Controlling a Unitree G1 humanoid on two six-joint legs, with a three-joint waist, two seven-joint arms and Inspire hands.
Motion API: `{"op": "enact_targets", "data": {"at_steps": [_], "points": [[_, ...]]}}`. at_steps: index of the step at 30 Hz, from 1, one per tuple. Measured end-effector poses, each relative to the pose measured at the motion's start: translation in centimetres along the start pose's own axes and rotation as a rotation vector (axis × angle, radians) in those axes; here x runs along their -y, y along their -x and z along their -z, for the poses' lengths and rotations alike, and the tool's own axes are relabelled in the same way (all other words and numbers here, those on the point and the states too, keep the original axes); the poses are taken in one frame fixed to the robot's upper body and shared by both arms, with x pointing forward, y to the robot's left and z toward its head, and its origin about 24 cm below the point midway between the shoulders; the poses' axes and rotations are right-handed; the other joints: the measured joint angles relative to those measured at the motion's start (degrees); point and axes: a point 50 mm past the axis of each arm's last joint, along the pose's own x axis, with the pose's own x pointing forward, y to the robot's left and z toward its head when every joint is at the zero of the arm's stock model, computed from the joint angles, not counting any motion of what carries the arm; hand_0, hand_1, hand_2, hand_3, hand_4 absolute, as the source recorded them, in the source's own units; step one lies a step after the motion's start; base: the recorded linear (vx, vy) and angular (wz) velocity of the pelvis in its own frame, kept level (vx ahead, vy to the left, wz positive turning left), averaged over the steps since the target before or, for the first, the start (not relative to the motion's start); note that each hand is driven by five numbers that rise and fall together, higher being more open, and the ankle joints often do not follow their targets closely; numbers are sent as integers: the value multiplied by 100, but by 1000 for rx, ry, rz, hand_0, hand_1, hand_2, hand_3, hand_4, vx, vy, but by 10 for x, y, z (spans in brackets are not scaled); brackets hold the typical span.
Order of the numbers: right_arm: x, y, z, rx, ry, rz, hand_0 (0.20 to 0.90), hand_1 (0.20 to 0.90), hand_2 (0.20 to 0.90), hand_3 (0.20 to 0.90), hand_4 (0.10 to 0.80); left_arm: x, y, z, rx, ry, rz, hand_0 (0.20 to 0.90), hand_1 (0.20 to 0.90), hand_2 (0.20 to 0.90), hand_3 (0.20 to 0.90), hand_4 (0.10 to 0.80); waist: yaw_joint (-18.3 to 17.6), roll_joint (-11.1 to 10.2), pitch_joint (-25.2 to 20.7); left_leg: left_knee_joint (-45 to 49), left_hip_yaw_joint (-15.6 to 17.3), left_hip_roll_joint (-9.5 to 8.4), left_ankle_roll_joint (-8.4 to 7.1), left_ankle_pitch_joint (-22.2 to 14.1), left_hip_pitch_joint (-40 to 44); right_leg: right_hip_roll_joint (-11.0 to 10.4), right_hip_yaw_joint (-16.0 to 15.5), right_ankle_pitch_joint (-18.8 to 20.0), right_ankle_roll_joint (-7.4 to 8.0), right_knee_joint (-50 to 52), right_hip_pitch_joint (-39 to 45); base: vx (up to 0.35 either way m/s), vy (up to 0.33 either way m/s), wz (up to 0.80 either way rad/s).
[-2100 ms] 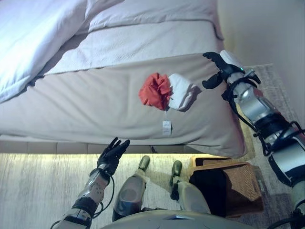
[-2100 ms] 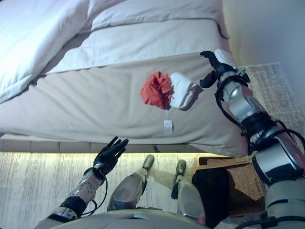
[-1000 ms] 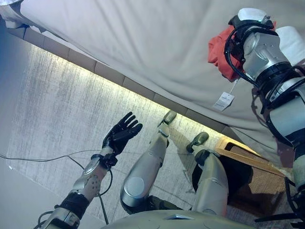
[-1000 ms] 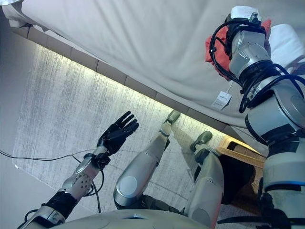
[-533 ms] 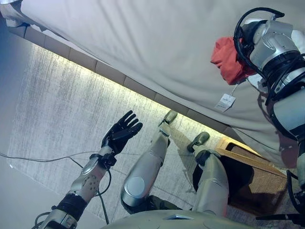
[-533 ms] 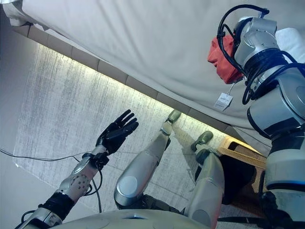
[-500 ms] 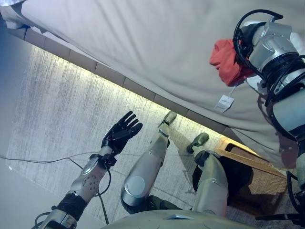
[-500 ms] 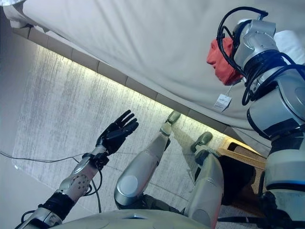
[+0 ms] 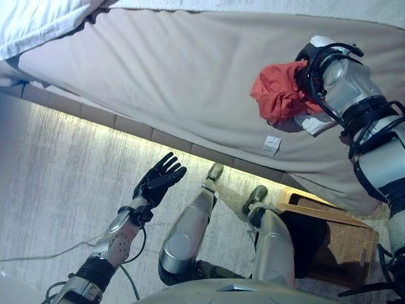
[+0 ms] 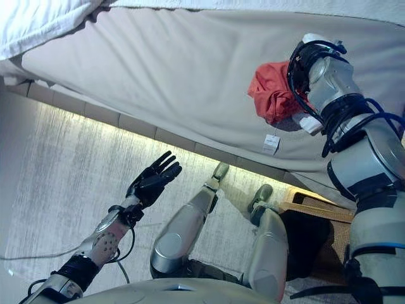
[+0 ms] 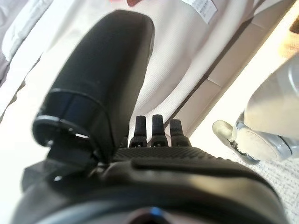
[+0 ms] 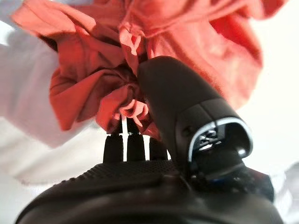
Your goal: Pick up the clothes from the bed and place them into the basket
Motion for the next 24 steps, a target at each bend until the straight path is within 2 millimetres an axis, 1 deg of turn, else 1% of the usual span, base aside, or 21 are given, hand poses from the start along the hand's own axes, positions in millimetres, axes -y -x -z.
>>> {"op": "enact_targets", "data": {"at_steps": [2, 5, 6, 9, 10, 11, 12, 13, 14, 15, 16, 17, 18, 19, 20, 21, 23, 24], "points": [[5, 3, 1, 25, 3, 50, 300, 300, 300, 200, 100, 2, -3, -1, 2, 1, 4, 900, 900, 900, 900, 800, -88, -2, 1, -11, 55, 14, 5, -2, 81, 59, 78, 43, -10, -67, 79, 34, 52, -19], [1, 5, 5, 51, -44, 95, 300, 300, 300, 200, 100, 0, -4, 2, -3, 7, -8, 900, 900, 900, 900, 800, -191, -8, 5, -130, 226, 58, 60, -38, 470, 127, 238, 135, 35, -309, 436, 54, 39, -32], [2, 6, 5, 72, -63, 115, 300, 300, 300, 200, 100, -1, -4, 3, -3, 7, -14, 900, 900, 900, 900, 800, -262, -11, 3, -185, 300, 87, 108, -71, 632, 160, 283, 178, 39, -457, 609, 61, 23, -26], [17, 11, 9, 119, -183, 186, 300, 300, 300, 200, 100, -1, -4, 0, 11, 4, -16, 900, 900, 900, 900, 800, -480, -33, -9, -333, 392, 105, 145, -81, 844, 171, 327, 222, 80, -725, 823, 55, 50, -25], [25, 14, 9, 145, -257, 225, 300, 300, 300, 200, 100, -3, -5, 1, 8, 4, -27, 900, 900, 900, 900, 800, -504, -59, -17, -431, 568, 137, 156, -79, 963, 175, 416, 285, 78, -846, 873, 33, 65, -52], [28, 15, 8, 161, -290, 245, 300, 300, 300, 200, 100, -4, -4, 1, 8, 5, -32, 900, 900, 900, 900, 800, -496, -74, -22, -448, 685, 161, 166, -84, 1011, 182, 424, 333, 78, -918, 887, 15, 67, -79], [33, 17, 5, 191, -328, 271, 300, 300, 300, 200, 100, -4, -5, 1, 10, 5, -38, 900, 900, 900, 900, 800, -475, -89, -20, -477, 877, 204, 196, -106, 1094, 176, 421, 442, 93, -1052, 934, -8, 41, -91], [36, 20, -1, 231, -364, 291, 300, 300, 300, 200, 100, -6, -2, 4, 3, 12, -59, 900, 900, 900, 900, 800, -474, -111, -24, -532, 1091, 258, 228, -127, 1208, 168, 392, 571, 103, -1261, 1054, -1, 21, -113], [39, 22, -6, 267, -390, 301, 300, 300, 300, 200, 100, -7, -2, 5, 7, 22, -75, 900, 900, 900, 900, 800, -462, -134, -24, -581, 1313, 325, 259, -157, 1338, 151, 287, 667, 62, -1454, 1173, 7, -15, -117], [41, 23, -9, 289, -416, 304, 300, 300, 300, 200, 100, -8, -2, 5, 16, 37, -96, 900, 900, 900, 900, 800, -471, -178, -27, -639, 1486, 370, 263, -171, 1474, 143, 251, 866, 100, -1635, 1315, 22, -37, -100], [42, 24, -9, 296, -425, 307, 300, 300, 300, 200, 100, -11, -2, 4, 27, 51, -114, 900, 900, 900, 900, 800, -534, -249, -47, -691, 1596, 390, 246, -220, 1614, 161, 288, 983, 141, -1798, 1444, 36, -43, -60], [41, 24, -8, 298, -439, 308, 300, 300, 300, 200, 100, -13, -1, 3, 31, 57, -127, 900, 900, 900, 900, 800, -620, -288, -63, -720, 1602, 399, 235, -228, 1678, 187, 290, 1009, 146, -1886, 1537, 43, -27, -26], [39, 26, -5, 301, -469, 308, 300, 300, 300, 200, 100, -16, -1, 0, 48, 65, -145, 900, 900, 900, 900, 800, -738, -408, -148, -758, 1606, 408, 202, -263, 1741, 212, 294, 1035, 160, -1996, 1609, 61, -44, -13], [37, 26, -2, 299, -490, 306, 300, 300, 300, 200, 100, -20, 0, -5, 68, 78, -167, 900, 900, 900, 900, 800, -803, -535, -223, -820, 1653, 438, 193, -270, 1798, 253, 336, 1062, 140, -2039, 1644, 87, -47, -23], [36, 27, 5, 288, -504, 302, 300, 300, 300, 200, 100, -25, 0, -8, 82, 100, -192, 900, 900, 900, 900, 800, -910, -647, -283, -877, 1721, 475, 166, -288, 1877, 314, 419, 1097, 113, -2106, 1683, 94, -57, -39], [36, 28, 13, 276, -520, 298, 300, 300, 300, 200, 100, -30, 0, -8, 88, 120, -227, 900, 900, 900, 900, 800, -957, -752, -347, -983, 1805, 497, 165, -288, 2000, 356, 480, 1148, 133, -2162, 1727, 91, -64, -44], [38, 32, 31, 245, -547, 306, 300, 300, 300, 200, 100, -39, 2, -5, 90, 163, -290, 900, 900, 900, 900, 800, -1155, -892, -546, -1155, 1944, 504, 163, -286, 2149, 417, 610, 1185, 104, -2301, 1780, 66, -71, -43], [41, 36, 43, 227, -547, 319, 300, 300, 300, 200, 100, -43, 5, 2, 81, 188, -323, 900, 900, 900, 900, 800, -1185, -881, -656, -1246, 1973, 500, 163, -285, 2195, 440, 665, 1230, 113, -2350, 1786, 44, -51, -39]]}}
